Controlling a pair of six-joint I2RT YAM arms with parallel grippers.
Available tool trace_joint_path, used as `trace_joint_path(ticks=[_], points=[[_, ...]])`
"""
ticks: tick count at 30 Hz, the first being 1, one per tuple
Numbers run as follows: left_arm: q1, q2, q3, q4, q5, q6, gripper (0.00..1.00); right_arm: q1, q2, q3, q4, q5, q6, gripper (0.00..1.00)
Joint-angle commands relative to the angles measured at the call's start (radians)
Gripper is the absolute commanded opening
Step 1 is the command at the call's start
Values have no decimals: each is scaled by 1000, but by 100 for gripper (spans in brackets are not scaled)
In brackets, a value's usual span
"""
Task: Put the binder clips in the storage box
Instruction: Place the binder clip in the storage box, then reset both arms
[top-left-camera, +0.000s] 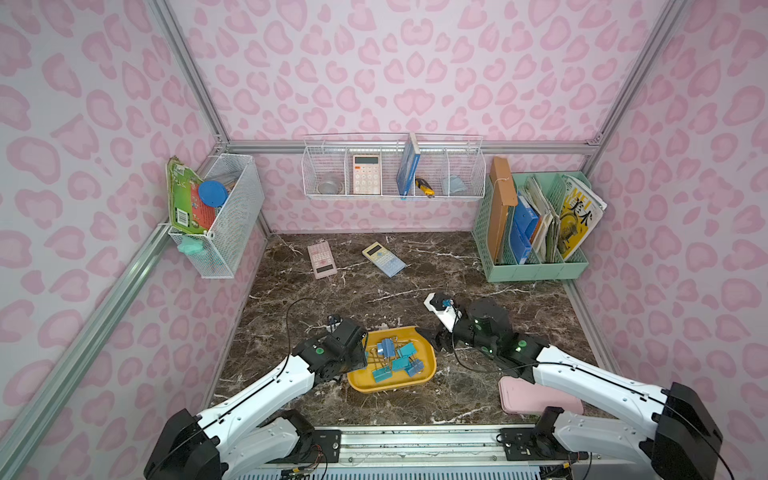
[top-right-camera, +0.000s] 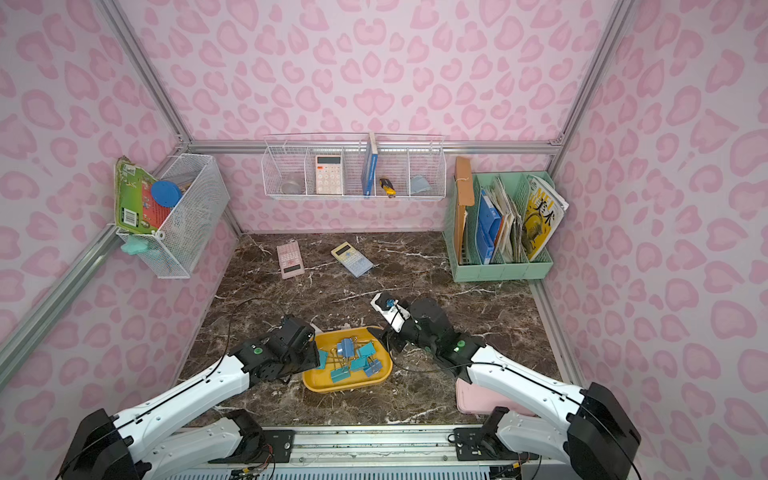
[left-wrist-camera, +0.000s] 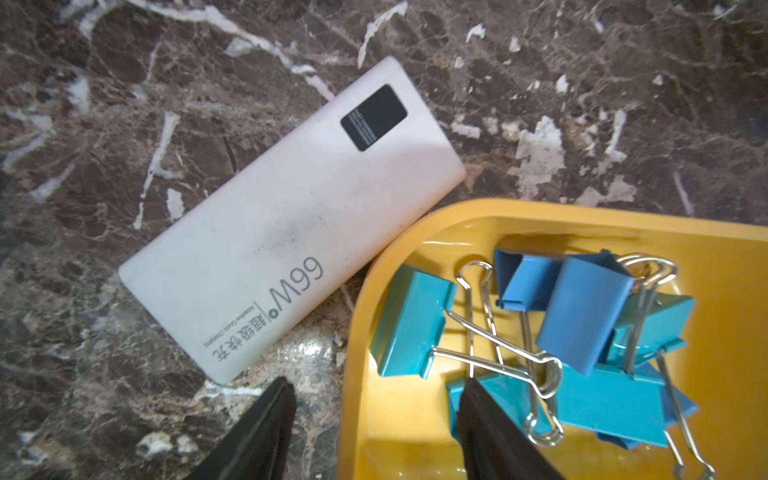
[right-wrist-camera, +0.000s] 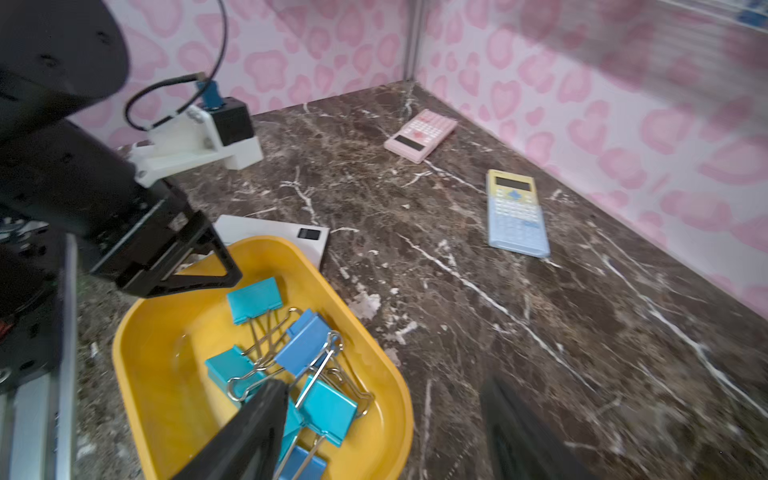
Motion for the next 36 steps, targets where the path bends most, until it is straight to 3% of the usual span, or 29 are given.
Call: trace_joint_path(ticks=[1, 8, 14, 15, 17, 22, 25, 30, 32, 36], points=[[0, 2, 32, 10, -21, 45, 67, -24, -55, -19, 22, 164, 52, 77], [0, -29, 114, 20, -150, 133, 70, -113, -191, -74, 18, 312, 71, 88], [28, -23, 207, 49, -319, 284, 82, -234, -284, -111, 27, 363, 111, 98], [47, -24, 223, 50, -343, 300, 84, -250, -301, -119, 35, 370, 109, 98], [114, -46, 247, 60, -389, 314, 99, -290, -336, -132, 52, 408, 108, 98], [318, -131, 228, 214, -347, 381, 99, -364, -411, -188, 145, 515, 49, 99], [424, -124, 176, 358, -345, 432, 99, -461, -415, -252, 243, 538, 57, 99], [565, -30, 46, 611, -368, 514, 100, -626, -355, -483, 645, 495, 47, 99], [604, 8, 5, 672, -337, 534, 100, -674, -324, -542, 750, 486, 29, 99], [620, 55, -60, 773, -292, 623, 99, -754, -279, -560, 724, 425, 63, 99]])
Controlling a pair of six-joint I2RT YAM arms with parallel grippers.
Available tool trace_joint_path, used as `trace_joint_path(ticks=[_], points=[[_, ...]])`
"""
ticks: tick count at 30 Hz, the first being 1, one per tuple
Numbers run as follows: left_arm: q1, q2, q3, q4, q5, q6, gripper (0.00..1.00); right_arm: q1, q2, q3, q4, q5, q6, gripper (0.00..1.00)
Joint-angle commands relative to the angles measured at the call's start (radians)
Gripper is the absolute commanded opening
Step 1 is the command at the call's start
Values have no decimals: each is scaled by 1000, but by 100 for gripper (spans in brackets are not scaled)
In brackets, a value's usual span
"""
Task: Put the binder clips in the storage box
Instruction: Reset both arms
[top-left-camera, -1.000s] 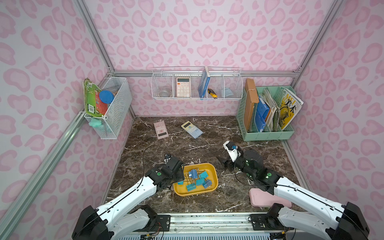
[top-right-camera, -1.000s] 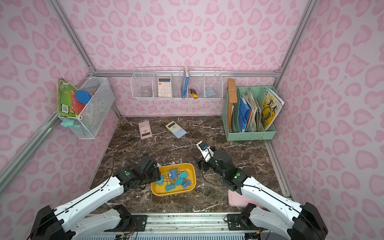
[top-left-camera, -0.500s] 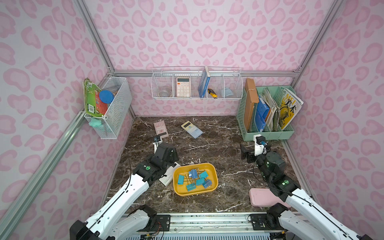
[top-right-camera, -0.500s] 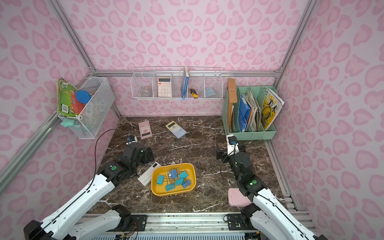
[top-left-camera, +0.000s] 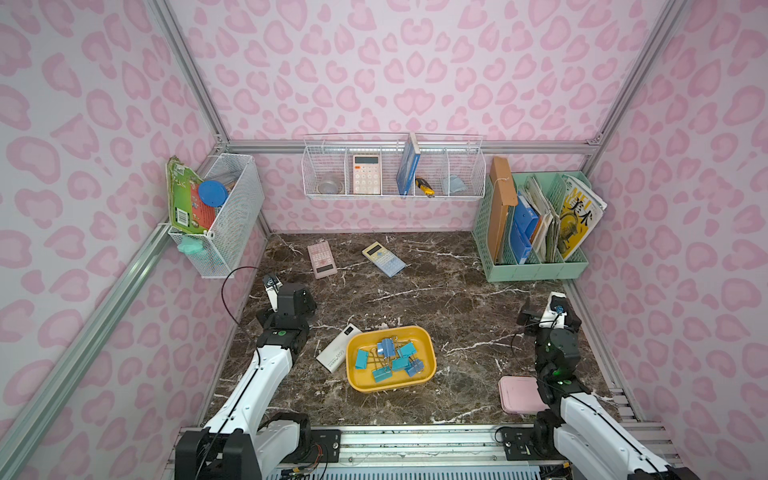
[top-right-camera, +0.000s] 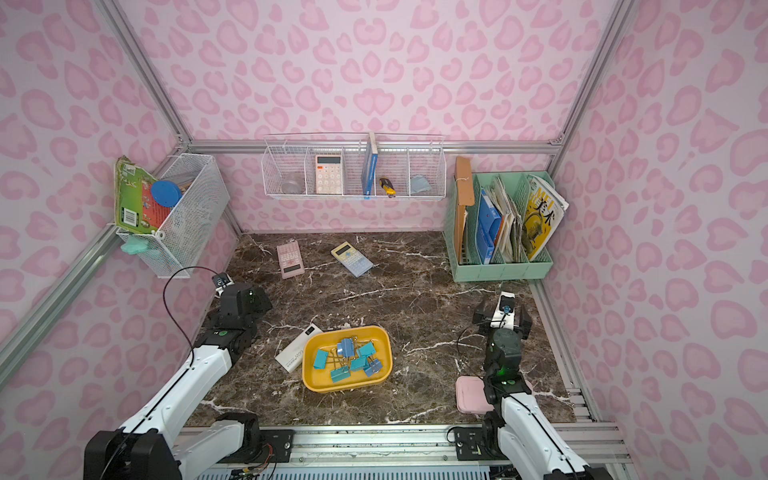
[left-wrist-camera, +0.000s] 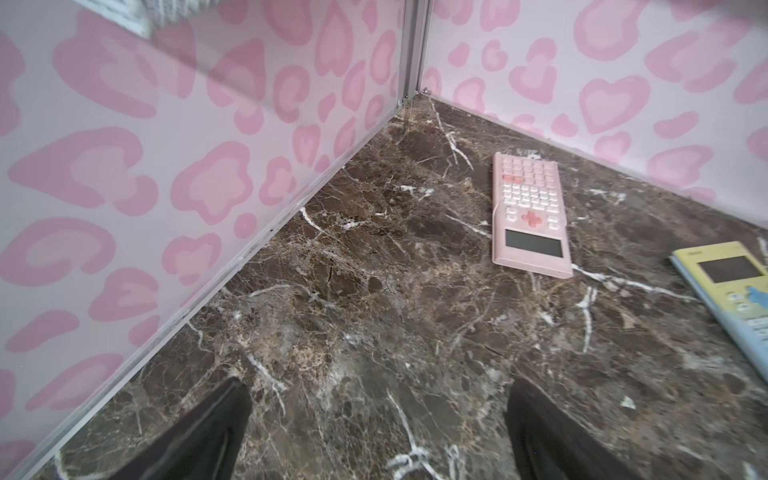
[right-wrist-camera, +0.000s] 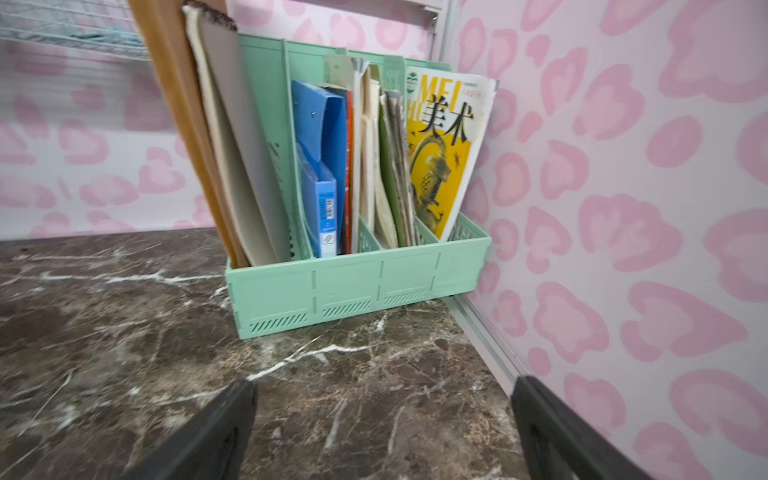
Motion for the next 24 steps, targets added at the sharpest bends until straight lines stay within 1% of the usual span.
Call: trace_joint_path(ticks=[1, 5, 7, 8, 9, 12, 13, 15, 17, 18, 19, 20, 21, 23, 24], points=[[8, 18, -44, 167, 40, 107, 99, -27, 30, -30, 170, -50, 1, 99], [8, 33, -112, 256, 58, 137, 99, -42, 65, -88, 288, -79, -18, 99], [9, 55, -134, 305, 58, 137, 99, -62, 96, -118, 371, -134, -23, 99], [10, 70, -145, 333, 58, 137, 99, -70, 117, -122, 398, -132, -17, 99], [14, 83, -154, 361, 83, 141, 99, -75, 140, -133, 442, -126, -11, 99], [23, 116, -176, 443, 61, 147, 99, -83, 198, -140, 522, -148, -18, 99], [29, 126, -186, 489, 86, 156, 99, -86, 214, -139, 549, -156, -16, 99], [30, 182, -186, 576, 92, 196, 99, -97, 288, -136, 629, -175, -12, 99], [31, 249, -179, 640, 74, 217, 99, -98, 348, -122, 699, -154, -12, 99], [34, 280, -180, 668, 81, 211, 99, -99, 360, -115, 709, -156, -21, 99], [33, 308, -190, 727, 89, 224, 98, -101, 366, -97, 688, -162, -30, 99], [33, 320, -197, 755, 110, 206, 98, -103, 371, -74, 654, -166, -30, 99], [34, 349, -202, 785, 136, 211, 97, -108, 380, -56, 640, -182, -30, 99], [37, 423, -210, 895, 152, 238, 95, -114, 397, -27, 609, -193, -30, 99], [41, 424, -208, 889, 167, 240, 95, -118, 402, -20, 613, -199, -31, 99]])
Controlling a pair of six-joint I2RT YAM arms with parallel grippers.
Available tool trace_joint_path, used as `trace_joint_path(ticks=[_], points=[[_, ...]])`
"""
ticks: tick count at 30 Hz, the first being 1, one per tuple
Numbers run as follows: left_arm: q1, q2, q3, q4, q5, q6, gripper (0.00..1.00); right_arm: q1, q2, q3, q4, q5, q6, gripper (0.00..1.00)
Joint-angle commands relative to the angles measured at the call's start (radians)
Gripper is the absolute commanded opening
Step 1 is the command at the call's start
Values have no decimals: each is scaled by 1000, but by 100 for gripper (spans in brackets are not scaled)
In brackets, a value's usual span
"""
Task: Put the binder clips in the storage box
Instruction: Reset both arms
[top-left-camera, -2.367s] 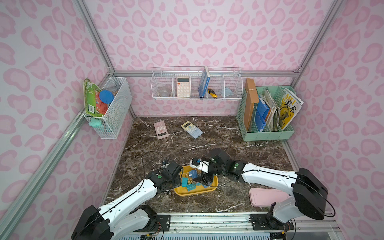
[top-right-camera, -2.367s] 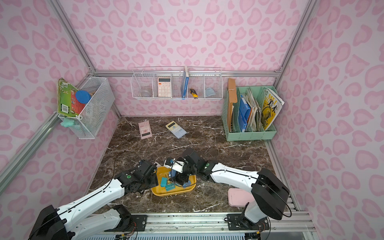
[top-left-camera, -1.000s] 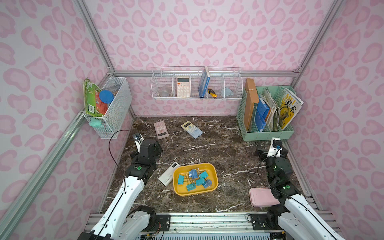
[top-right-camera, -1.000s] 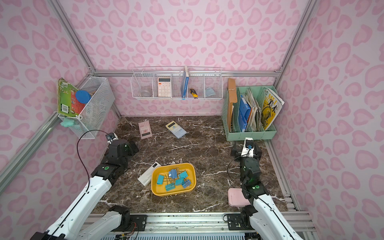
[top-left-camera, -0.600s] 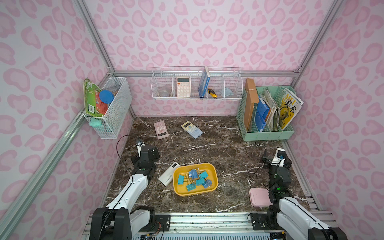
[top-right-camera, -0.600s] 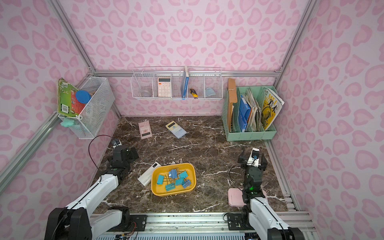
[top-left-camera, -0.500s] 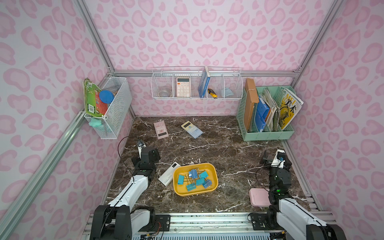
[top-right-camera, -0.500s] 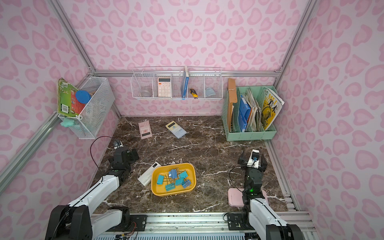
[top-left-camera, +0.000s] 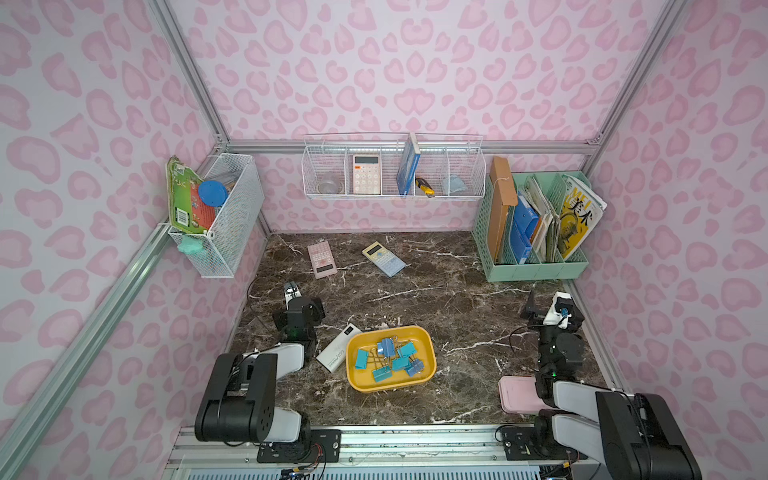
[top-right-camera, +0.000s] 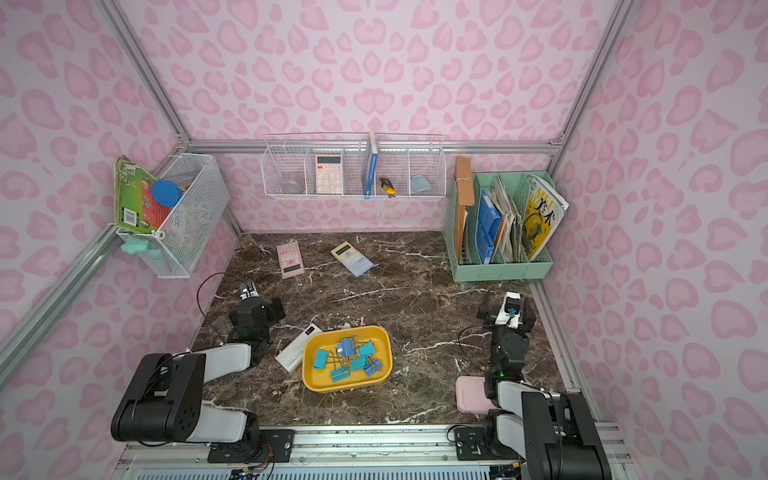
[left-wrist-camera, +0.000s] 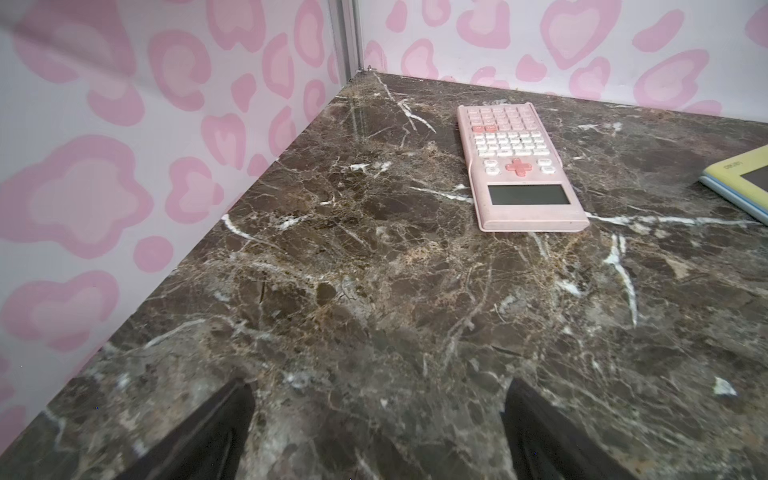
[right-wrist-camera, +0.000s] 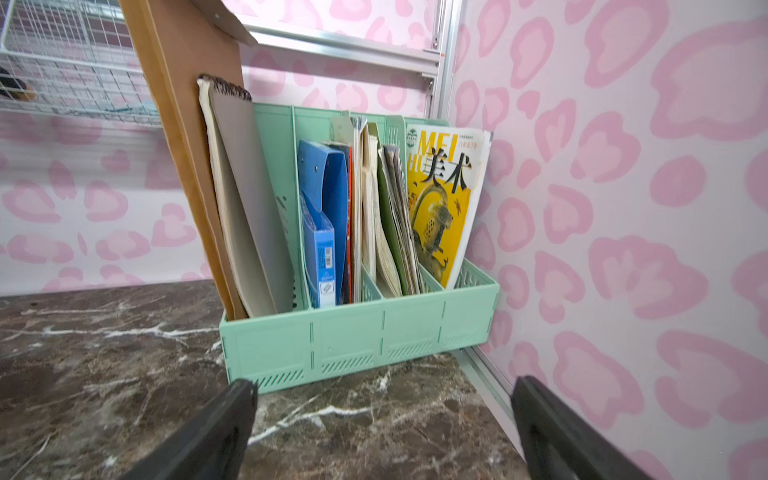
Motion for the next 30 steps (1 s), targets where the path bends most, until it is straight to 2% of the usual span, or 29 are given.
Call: trace_joint_path(ticks=[1, 3, 5, 9, 13, 16, 17, 18, 20, 23, 30], points=[[14, 19, -3, 136, 67, 24, 95, -10, 22, 32, 22, -30, -6, 99], [27, 38, 2, 122, 97, -4, 95, -11, 34, 55, -22, -55, 5, 99], [27, 84, -9, 212, 89, 18, 95, -8, 7, 46, -60, -127, -4, 99], [29, 77, 0, 180, 91, 15, 98, 10, -1, 16, -86, -105, 38, 99], [29, 75, 1, 176, 90, 13, 100, 33, 172, -39, 163, -51, 46, 99], [31, 75, 2, 174, 91, 13, 100, 58, 329, 9, 222, 1, 28, 99], [30, 76, 2, 174, 91, 12, 100, 74, 393, 17, 306, 44, 10, 99], [32, 74, 2, 175, 91, 12, 99, 90, 386, 27, 267, 63, 2, 99], [31, 75, 2, 174, 91, 12, 99, 82, 326, 97, 25, 76, 48, 99], [30, 75, 1, 174, 91, 12, 99, 47, 371, 107, 93, 43, 64, 99], [32, 74, 2, 174, 91, 12, 99, 47, 365, 109, 82, 55, 70, 99]])
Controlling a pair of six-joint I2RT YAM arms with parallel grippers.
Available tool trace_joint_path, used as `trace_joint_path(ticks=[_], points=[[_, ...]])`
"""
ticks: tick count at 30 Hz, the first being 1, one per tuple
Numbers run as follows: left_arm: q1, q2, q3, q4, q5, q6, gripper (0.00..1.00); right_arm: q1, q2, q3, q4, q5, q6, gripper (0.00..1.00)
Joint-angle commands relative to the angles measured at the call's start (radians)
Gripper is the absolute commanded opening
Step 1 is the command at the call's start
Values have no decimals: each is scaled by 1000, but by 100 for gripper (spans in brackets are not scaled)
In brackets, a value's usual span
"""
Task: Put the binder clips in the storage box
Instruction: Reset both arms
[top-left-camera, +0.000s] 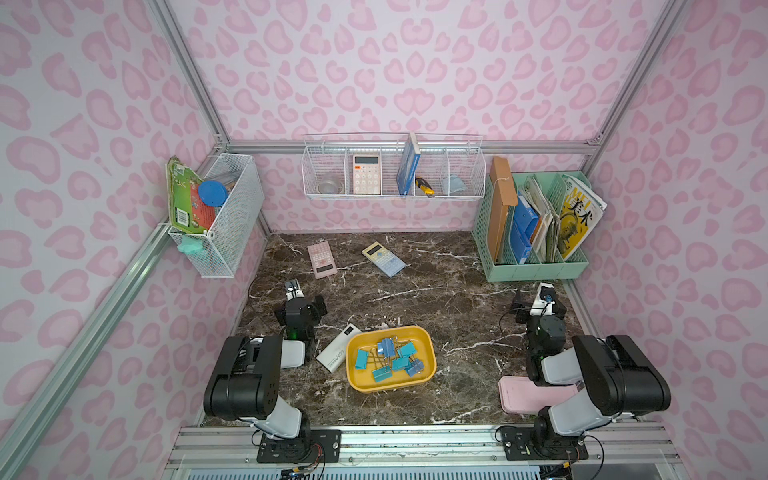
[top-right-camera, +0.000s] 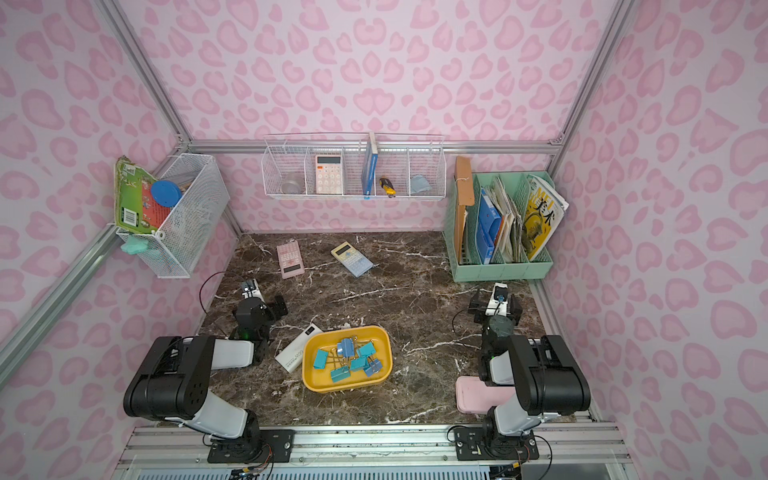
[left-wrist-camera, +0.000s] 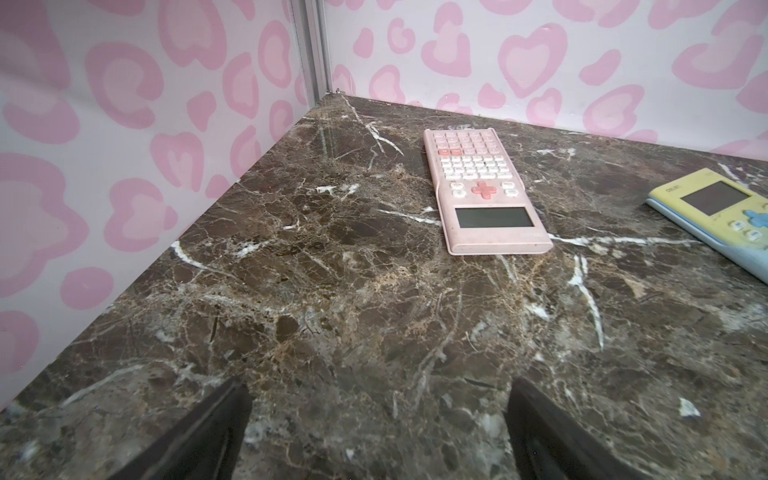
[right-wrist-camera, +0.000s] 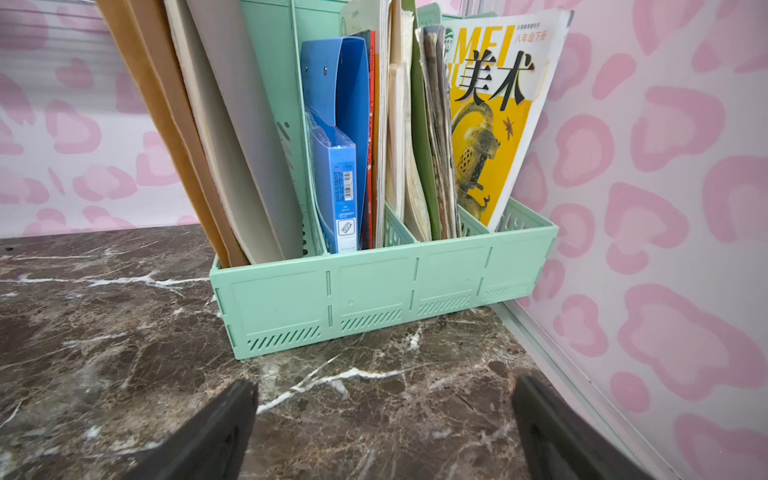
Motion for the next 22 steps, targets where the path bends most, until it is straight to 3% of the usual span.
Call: trace_joint_path(ticks=[1, 22], points=[[2, -2, 4, 16, 2, 9, 99, 0, 1, 1, 15, 12, 10, 99], [3, -2, 4, 16, 3, 9, 100, 14, 4, 3, 14, 31, 0, 99]])
